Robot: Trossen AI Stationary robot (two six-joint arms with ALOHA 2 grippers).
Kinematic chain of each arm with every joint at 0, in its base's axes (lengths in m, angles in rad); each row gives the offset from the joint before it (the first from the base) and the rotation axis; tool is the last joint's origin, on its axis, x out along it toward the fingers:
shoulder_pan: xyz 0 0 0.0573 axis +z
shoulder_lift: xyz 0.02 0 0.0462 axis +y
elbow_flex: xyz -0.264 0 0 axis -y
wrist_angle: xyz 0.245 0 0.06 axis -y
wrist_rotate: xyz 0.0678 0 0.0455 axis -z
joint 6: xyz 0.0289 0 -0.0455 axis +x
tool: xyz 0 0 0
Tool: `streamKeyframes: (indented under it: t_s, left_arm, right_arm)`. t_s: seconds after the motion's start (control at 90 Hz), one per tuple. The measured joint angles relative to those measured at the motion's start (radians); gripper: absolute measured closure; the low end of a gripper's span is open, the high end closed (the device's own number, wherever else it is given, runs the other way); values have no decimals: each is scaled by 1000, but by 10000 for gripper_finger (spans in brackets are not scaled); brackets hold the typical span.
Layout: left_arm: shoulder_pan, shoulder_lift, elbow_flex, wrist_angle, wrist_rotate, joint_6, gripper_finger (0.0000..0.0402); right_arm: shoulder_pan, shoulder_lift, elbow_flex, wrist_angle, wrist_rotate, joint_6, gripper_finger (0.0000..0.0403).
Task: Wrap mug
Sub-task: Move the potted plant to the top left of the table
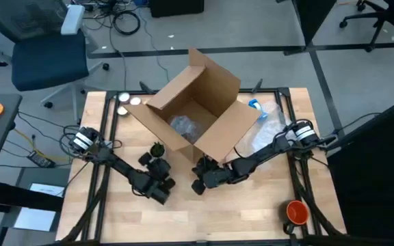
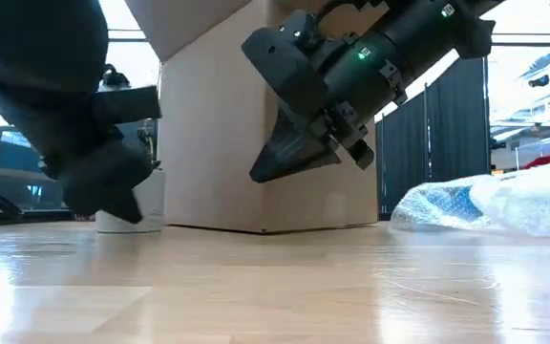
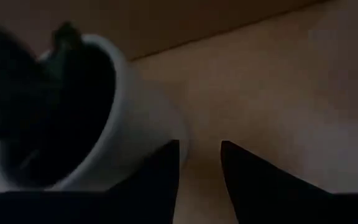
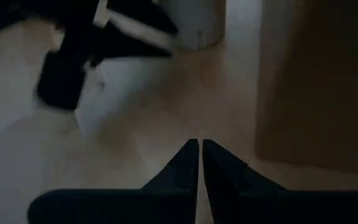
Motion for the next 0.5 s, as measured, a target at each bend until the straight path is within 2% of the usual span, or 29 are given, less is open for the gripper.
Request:
streamKeyframes:
  t_s: [0.233,0.5]
  left_arm:
    - [-31,0,0,-161,72,-91,296]
    - [-96,0,0,-198,122,-146,296]
  right_arm:
    - [0,0,0,6,-28,-59,403]
    - [-21,0,0,72,-72,-166,403]
